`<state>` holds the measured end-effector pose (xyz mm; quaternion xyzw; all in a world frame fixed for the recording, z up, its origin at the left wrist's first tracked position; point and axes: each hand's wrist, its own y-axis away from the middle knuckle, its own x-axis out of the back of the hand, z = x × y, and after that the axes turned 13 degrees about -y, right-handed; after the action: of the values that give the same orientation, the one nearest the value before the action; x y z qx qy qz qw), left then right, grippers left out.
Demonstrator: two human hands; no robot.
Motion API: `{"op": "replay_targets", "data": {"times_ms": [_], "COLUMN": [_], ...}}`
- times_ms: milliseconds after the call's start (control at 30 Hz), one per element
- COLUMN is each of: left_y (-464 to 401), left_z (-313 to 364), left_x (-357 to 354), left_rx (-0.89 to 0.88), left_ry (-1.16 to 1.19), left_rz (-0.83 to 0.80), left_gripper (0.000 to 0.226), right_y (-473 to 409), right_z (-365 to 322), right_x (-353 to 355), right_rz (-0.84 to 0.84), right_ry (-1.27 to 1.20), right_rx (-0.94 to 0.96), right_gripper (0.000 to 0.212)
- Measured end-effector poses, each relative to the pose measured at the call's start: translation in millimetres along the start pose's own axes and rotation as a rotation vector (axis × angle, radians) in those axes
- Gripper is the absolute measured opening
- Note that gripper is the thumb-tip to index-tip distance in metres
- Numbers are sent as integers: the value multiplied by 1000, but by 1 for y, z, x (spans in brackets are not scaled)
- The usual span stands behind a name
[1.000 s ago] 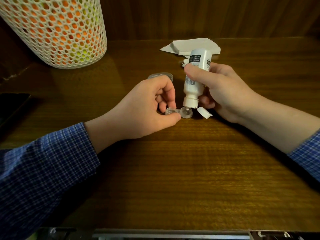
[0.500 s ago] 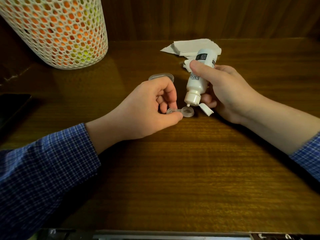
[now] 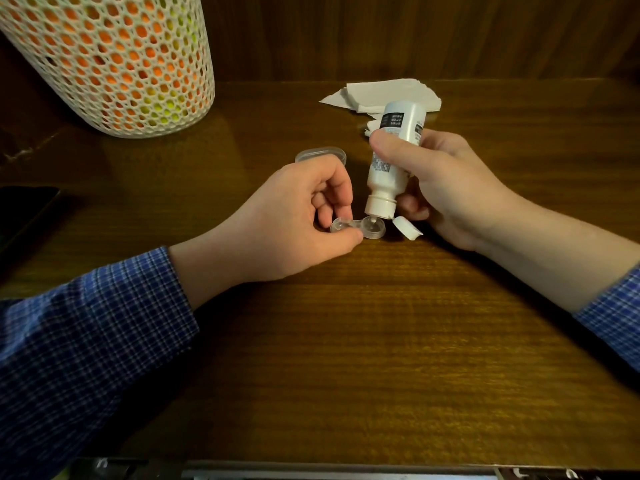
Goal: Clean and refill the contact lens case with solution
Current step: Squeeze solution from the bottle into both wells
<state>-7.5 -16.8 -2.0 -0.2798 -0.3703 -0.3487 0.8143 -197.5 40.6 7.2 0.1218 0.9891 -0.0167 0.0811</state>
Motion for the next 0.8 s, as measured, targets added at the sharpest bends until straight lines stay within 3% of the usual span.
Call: {"op": "replay_targets", "data": {"times_ms": [800], "left_y": [0], "left_z": [0], "left_x": [0], "left_rx": [15], "left_ry": [12], "left_rz": [9], "left_gripper": [28], "right_y": [-1], "right_z": [0], "right_x": [1], "right_rz": [8], "right_ry": [1], "right_rx": [-9], "right_gripper": [21]}}
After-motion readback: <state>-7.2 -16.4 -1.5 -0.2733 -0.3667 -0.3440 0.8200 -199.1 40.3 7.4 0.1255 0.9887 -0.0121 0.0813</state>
